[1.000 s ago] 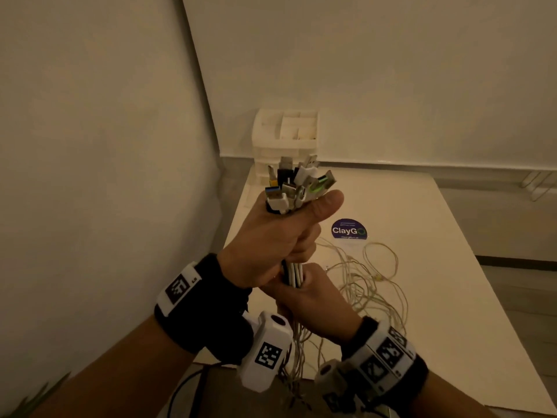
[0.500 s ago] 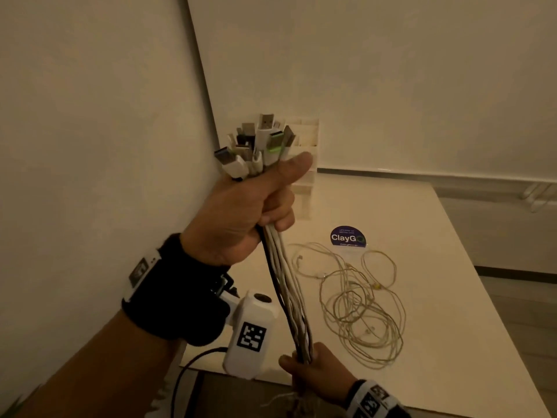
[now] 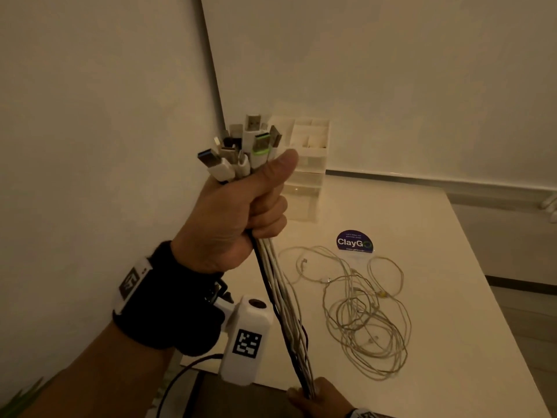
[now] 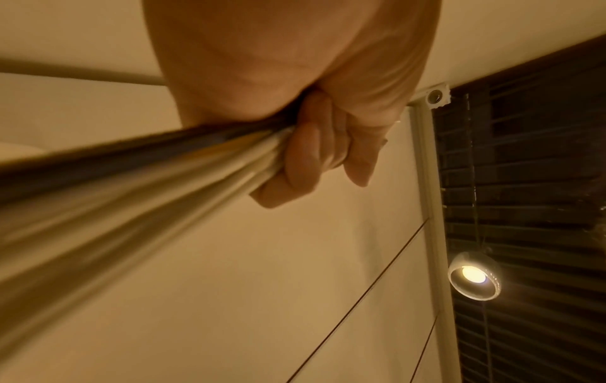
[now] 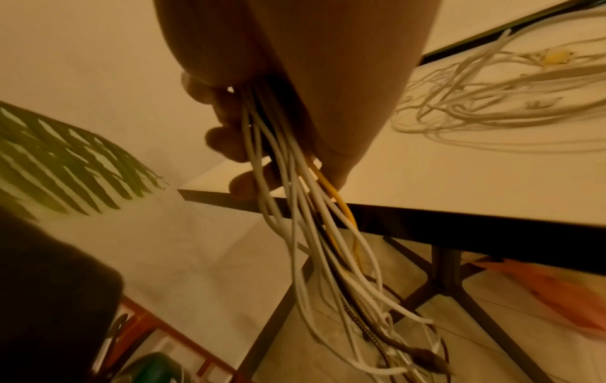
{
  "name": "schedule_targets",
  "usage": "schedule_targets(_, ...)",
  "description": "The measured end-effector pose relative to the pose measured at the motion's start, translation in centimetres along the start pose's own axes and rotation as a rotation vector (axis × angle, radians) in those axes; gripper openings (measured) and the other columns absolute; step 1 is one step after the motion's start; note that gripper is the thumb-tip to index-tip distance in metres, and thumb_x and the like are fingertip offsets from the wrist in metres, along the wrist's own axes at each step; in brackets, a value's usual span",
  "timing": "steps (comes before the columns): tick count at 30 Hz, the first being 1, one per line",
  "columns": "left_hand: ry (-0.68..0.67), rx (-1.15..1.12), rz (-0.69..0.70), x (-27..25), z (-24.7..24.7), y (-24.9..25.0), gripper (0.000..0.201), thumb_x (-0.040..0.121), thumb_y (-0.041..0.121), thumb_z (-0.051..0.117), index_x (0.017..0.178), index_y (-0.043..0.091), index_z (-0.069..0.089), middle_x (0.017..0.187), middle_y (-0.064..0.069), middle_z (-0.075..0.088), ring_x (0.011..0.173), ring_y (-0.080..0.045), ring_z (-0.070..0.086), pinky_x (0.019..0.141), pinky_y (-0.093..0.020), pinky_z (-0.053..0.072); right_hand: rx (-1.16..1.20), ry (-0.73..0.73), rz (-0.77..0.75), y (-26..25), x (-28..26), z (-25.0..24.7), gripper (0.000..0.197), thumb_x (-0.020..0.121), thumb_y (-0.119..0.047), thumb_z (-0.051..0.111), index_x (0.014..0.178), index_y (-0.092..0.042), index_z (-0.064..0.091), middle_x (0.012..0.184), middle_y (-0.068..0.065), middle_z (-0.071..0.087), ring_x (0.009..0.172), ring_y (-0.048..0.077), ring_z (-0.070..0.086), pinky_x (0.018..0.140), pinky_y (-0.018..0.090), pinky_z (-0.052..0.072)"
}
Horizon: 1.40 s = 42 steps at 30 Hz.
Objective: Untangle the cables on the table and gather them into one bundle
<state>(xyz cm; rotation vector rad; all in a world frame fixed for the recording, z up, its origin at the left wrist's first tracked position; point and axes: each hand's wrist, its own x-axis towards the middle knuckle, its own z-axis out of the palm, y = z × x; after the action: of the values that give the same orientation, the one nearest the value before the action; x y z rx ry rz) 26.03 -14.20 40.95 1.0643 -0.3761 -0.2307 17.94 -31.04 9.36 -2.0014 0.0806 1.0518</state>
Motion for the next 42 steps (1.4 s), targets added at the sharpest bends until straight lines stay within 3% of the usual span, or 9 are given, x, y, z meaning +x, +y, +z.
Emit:
schedule_targets(4, 0.068, 0.018, -0.030, 0.8, -0.5, -0.6, 0.043, 0.081, 0.028, 0.067, 0.055, 0.018, 0.033, 0.045, 0.003, 0.014, 0.033, -0.006, 0.015, 0.037, -0.019, 0.013, -0.200, -0.068, -0.036, -0.1, -0.1, -0.2, 0.057, 0.065, -0.082, 0.058, 0.072, -0.027, 0.049, 0.077, -0.005, 0.051, 0.079, 0.012, 0.052, 0.075, 0.022, 0.038)
schedule_targets(7, 0.120, 0.001, -0.029, 1.1, -1.7, -0.3, 0.046, 0.087, 0.025, 0.065, 0.053, 0.019, 0.035, 0.044, 0.005, 0.015, 0.032, -0.005, 0.016, 0.036, -0.020, 0.012, -0.267, -0.136, -0.144, -0.9, -0.9, -2.3, 0.032, 0.088, -0.050, 0.062, 0.101, -0.021, 0.060, 0.098, -0.002, 0.063, 0.100, 0.016, 0.058, 0.081, 0.019, 0.043)
schedule_targets(10, 0.128, -0.005, -0.023, 1.1, -1.9, -0.3, 0.046, 0.084, 0.025, 0.071, 0.052, 0.020, 0.039, 0.044, 0.004, 0.017, 0.033, -0.006, 0.016, 0.036, -0.020, 0.013, -0.423, -0.213, -0.219, -2.3, -0.4, -7.0, 0.055, 0.091, -0.023, 0.063, 0.141, -0.020, 0.040, 0.137, 0.003, 0.051, 0.116, 0.013, 0.048, 0.098, 0.024, 0.039)
schedule_targets(13, 0.191, 0.041, -0.029, 1.2, -1.5, -1.1, 0.043, 0.082, 0.026, 0.066, 0.054, 0.019, 0.035, 0.046, 0.002, 0.013, 0.034, -0.008, 0.012, 0.037, -0.021, 0.012, -0.655, -0.202, -0.189, -4.0, 2.1, -11.8, 0.049, 0.088, -0.004, 0.053, 0.134, -0.022, 0.051, 0.132, 0.000, 0.056, 0.119, 0.018, 0.052, 0.099, 0.032, 0.044)
schedule_targets(18, 0.324, 0.101, -0.007, 1.4, -1.3, -2.3, 0.043, 0.088, 0.021, 0.062, 0.054, 0.019, 0.035, 0.048, 0.000, 0.011, 0.035, -0.009, 0.011, 0.038, -0.022, 0.011, -0.777, 0.207, -0.272, -6.4, 10.3, -16.6, 0.030, 0.096, -0.013, 0.044, 0.120, -0.015, 0.062, 0.125, 0.008, 0.060, 0.114, 0.024, 0.057, 0.096, 0.031, 0.046)
schedule_targets(29, 0.513, 0.108, 0.025, 2.8, -2.5, -3.4, 0.040, 0.089, 0.022, 0.057, 0.056, 0.019, 0.036, 0.044, 0.004, 0.015, 0.033, -0.007, 0.013, 0.038, -0.021, 0.010, -1.032, 0.267, -0.309, -4.5, 16.9, -14.8, 0.050, 0.096, -0.018, 0.044, 0.143, -0.015, 0.026, 0.136, 0.008, 0.043, 0.122, 0.028, 0.045, 0.101, 0.040, 0.041)
schedule_targets(32, 0.512, 0.108, 0.026, 3.1, -2.7, -3.6, 0.040, 0.091, 0.023, 0.055, 0.056, 0.019, 0.035, 0.041, 0.007, 0.021, 0.033, -0.006, 0.014, 0.038, -0.021, 0.010, -0.922, 0.258, -0.334, -4.8, 16.4, -15.5, 0.058, 0.091, -0.008, 0.049, 0.144, -0.017, 0.025, 0.128, 0.009, 0.049, 0.115, 0.028, 0.050, 0.097, 0.040, 0.044)
schedule_targets(38, 0.511, 0.131, 0.028, 4.7, -2.4, -5.3, 0.040, 0.088, 0.024, 0.059, 0.057, 0.018, 0.034, 0.048, 0.000, 0.010, 0.035, -0.008, 0.013, 0.038, -0.020, 0.013, -0.409, 0.498, -0.611, -8.7, 12.7, -21.8, 0.044, 0.091, 0.006, 0.046, 0.125, -0.020, 0.058, 0.099, 0.008, 0.054, 0.081, 0.028, 0.061, 0.074, 0.040, 0.053)
schedule_targets(42, 0.443, 0.137, 0.011, 5.6, -2.3, -5.9, 0.043, 0.089, 0.026, 0.061, 0.053, 0.021, 0.037, 0.049, 0.000, 0.010, 0.035, -0.008, 0.013, 0.039, -0.021, 0.012, -0.231, 0.526, -0.697, -10.8, 7.3, -25.1, 0.038, 0.090, 0.010, 0.045, 0.116, -0.011, 0.064, 0.098, 0.005, 0.062, 0.086, 0.016, 0.066, 0.068, 0.028, 0.061)
